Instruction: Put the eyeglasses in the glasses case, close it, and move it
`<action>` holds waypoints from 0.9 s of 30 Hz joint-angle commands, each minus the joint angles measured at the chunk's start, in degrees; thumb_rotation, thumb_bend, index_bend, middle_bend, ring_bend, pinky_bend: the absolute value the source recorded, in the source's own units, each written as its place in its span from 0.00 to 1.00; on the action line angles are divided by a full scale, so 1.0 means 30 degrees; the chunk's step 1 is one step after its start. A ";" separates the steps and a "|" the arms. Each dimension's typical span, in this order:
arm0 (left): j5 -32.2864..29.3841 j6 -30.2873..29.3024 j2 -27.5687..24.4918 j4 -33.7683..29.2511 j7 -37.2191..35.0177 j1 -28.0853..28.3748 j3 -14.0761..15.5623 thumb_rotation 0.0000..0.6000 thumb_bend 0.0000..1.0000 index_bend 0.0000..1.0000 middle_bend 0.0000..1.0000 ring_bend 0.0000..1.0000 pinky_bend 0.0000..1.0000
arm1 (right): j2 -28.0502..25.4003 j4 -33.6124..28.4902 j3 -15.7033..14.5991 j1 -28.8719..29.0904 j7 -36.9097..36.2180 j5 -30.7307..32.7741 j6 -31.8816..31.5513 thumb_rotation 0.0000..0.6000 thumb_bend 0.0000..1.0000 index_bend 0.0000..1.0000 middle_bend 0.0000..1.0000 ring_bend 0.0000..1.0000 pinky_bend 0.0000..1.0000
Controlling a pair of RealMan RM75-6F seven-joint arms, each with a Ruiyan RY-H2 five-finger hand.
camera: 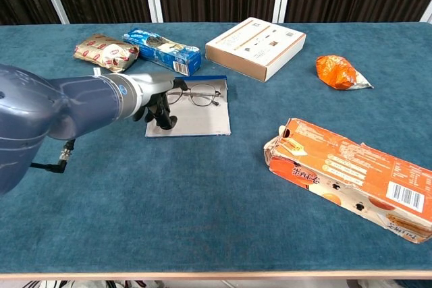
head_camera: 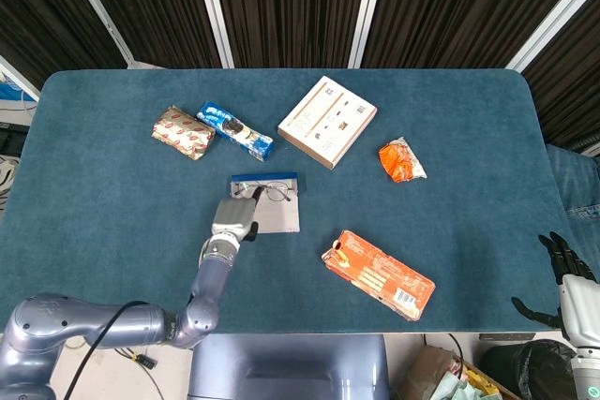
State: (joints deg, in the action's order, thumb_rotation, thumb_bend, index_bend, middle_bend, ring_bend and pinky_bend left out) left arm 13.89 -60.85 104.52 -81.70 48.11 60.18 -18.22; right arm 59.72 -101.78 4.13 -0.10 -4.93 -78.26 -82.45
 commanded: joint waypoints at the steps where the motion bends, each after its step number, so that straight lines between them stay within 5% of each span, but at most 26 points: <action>1: -0.0073 0.0022 0.0203 0.0271 0.0095 0.0108 0.0071 1.00 0.53 0.00 0.78 0.74 0.77 | -0.0004 0.0008 0.0001 -0.0006 -0.0010 0.0001 -0.0009 1.00 0.26 0.09 0.04 0.12 0.16; 27: -0.0353 0.0131 0.0963 0.1617 0.0321 0.0498 -0.0241 1.00 0.53 0.00 0.78 0.74 0.77 | -0.0043 -0.0029 0.0012 -0.0010 -0.0067 0.0054 0.0029 1.00 0.26 0.09 0.04 0.12 0.16</action>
State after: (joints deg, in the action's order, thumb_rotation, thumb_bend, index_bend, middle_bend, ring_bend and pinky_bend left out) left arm 12.78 -60.46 107.32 -76.94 49.05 61.63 -18.91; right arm 59.59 -101.87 4.16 -0.13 -5.13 -78.10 -82.36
